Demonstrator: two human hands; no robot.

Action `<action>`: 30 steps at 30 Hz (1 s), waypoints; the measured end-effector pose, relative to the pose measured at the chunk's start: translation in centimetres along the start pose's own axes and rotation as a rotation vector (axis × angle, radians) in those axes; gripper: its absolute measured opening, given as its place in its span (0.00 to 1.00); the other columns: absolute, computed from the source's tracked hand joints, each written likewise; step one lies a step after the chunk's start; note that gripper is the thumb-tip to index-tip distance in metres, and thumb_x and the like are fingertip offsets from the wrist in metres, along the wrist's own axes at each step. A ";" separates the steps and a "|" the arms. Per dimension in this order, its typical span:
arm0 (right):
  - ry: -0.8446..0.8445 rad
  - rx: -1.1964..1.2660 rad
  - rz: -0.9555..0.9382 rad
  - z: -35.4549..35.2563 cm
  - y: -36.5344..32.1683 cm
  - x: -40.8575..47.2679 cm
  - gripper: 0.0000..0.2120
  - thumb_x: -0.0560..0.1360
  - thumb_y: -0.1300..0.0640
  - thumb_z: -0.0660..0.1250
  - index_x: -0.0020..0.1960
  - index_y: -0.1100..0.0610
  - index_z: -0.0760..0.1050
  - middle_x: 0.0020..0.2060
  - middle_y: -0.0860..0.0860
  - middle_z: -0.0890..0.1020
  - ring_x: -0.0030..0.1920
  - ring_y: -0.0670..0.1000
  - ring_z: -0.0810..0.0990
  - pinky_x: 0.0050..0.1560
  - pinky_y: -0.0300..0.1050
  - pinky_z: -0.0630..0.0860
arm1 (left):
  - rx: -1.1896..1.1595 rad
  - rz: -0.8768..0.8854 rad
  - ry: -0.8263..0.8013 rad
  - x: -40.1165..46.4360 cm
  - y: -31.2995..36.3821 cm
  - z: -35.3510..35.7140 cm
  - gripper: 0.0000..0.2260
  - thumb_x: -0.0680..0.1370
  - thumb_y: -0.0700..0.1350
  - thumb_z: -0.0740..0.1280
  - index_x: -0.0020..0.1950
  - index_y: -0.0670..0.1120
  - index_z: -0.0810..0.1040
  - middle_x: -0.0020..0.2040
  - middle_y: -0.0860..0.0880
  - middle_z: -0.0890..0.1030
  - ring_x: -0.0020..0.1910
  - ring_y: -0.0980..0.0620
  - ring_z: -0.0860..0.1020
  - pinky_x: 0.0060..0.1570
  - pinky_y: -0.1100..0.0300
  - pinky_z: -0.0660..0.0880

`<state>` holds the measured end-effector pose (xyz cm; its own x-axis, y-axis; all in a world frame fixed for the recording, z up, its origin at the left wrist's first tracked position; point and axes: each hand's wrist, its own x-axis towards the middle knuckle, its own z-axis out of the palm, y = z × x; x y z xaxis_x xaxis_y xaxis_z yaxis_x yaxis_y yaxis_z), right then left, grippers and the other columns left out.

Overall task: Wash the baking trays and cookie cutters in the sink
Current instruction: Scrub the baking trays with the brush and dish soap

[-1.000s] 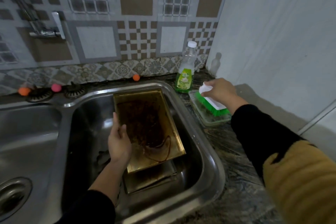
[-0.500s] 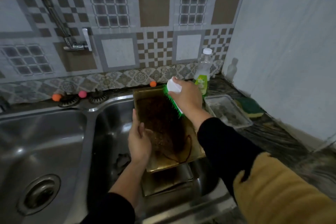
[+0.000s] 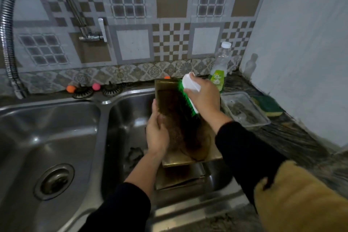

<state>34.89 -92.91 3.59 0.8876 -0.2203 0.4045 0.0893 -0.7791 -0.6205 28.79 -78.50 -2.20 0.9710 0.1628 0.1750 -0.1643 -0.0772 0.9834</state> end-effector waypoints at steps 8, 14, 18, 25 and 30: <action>-0.176 0.176 -0.094 1.7 -0.6 -11.7 0.27 0.71 0.52 0.74 0.69 0.48 0.72 0.51 0.53 0.80 0.51 0.52 0.79 0.52 0.45 0.75 | -0.026 -0.057 0.191 1.9 -1.2 -2.6 0.24 0.83 0.39 0.53 0.77 0.57 0.58 0.74 0.54 0.67 0.72 0.57 0.65 0.73 0.50 0.62; -0.058 0.064 -0.055 2.3 -3.9 -3.2 0.27 0.74 0.49 0.70 0.71 0.48 0.68 0.59 0.53 0.78 0.57 0.51 0.77 0.50 0.36 0.67 | -0.032 0.053 0.058 0.3 -0.4 -0.4 0.24 0.83 0.39 0.53 0.77 0.56 0.58 0.74 0.57 0.66 0.72 0.60 0.64 0.73 0.51 0.62; -0.155 0.075 -0.098 2.2 -5.4 -2.5 0.28 0.74 0.48 0.70 0.72 0.47 0.67 0.61 0.53 0.77 0.60 0.52 0.76 0.55 0.37 0.66 | -0.072 -0.017 0.094 1.1 -0.1 -1.3 0.23 0.83 0.41 0.53 0.77 0.58 0.60 0.71 0.61 0.67 0.69 0.62 0.66 0.72 0.51 0.63; -0.244 0.163 -0.187 3.2 -3.8 -11.7 0.28 0.72 0.49 0.72 0.70 0.46 0.69 0.49 0.49 0.78 0.49 0.49 0.78 0.51 0.42 0.75 | -0.066 -0.060 0.127 2.0 -0.7 -4.8 0.22 0.83 0.42 0.53 0.75 0.62 0.61 0.71 0.59 0.70 0.68 0.61 0.68 0.70 0.55 0.65; -0.137 0.077 -0.145 4.1 -7.1 -1.9 0.26 0.75 0.48 0.68 0.71 0.46 0.68 0.63 0.52 0.77 0.63 0.51 0.74 0.63 0.42 0.69 | -0.021 -0.002 0.051 0.6 -0.9 -2.6 0.22 0.83 0.41 0.54 0.76 0.58 0.62 0.60 0.69 0.71 0.58 0.75 0.70 0.62 0.65 0.66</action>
<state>34.42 -84.55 4.44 0.9156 -0.0238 0.4013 0.2498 -0.7485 -0.6143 29.08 -75.74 -2.84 0.9614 0.2124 0.1748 -0.1665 -0.0562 0.9844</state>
